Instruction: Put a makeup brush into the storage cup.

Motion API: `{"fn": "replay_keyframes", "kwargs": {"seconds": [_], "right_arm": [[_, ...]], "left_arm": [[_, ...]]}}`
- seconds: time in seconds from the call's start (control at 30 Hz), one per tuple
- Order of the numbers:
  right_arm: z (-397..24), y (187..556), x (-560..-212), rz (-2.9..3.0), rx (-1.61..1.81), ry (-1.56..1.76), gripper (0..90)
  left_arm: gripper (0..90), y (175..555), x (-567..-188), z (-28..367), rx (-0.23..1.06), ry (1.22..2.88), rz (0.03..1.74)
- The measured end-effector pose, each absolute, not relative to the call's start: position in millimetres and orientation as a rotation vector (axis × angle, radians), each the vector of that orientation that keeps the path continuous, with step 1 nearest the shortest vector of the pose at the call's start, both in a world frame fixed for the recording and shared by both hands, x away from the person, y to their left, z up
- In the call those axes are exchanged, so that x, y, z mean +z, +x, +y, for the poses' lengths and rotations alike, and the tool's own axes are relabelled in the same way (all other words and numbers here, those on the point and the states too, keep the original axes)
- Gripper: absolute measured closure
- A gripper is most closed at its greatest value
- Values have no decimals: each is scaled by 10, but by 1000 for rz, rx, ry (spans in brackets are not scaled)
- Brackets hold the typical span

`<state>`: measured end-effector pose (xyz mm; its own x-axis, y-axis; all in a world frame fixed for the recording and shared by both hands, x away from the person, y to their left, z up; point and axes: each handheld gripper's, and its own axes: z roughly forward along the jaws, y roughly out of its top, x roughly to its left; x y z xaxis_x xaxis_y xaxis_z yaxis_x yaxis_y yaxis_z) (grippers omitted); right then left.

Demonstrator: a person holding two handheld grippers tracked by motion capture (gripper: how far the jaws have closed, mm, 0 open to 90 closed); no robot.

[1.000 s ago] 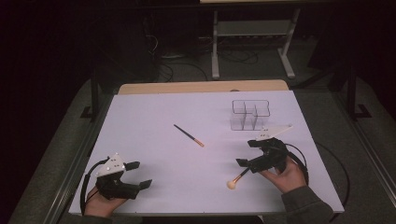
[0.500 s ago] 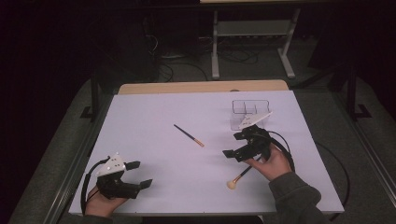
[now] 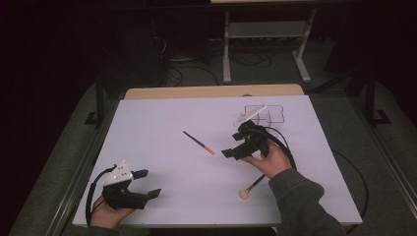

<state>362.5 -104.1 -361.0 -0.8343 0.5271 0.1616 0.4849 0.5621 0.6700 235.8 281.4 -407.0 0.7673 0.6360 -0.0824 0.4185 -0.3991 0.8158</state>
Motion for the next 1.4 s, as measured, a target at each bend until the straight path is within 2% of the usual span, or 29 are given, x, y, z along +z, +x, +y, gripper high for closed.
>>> {"fn": "replay_keyframes", "kwargs": {"seconds": [0.5,1.4], "right_arm": [[-673,3963,-3644,2774,1042,845,248],[-166,4331,-3973,2875,867,855,384]], "left_arm": [[185,2366,-4070,2804,298,2051,778],[185,2357,-4075,2812,300,2055,776]]}}
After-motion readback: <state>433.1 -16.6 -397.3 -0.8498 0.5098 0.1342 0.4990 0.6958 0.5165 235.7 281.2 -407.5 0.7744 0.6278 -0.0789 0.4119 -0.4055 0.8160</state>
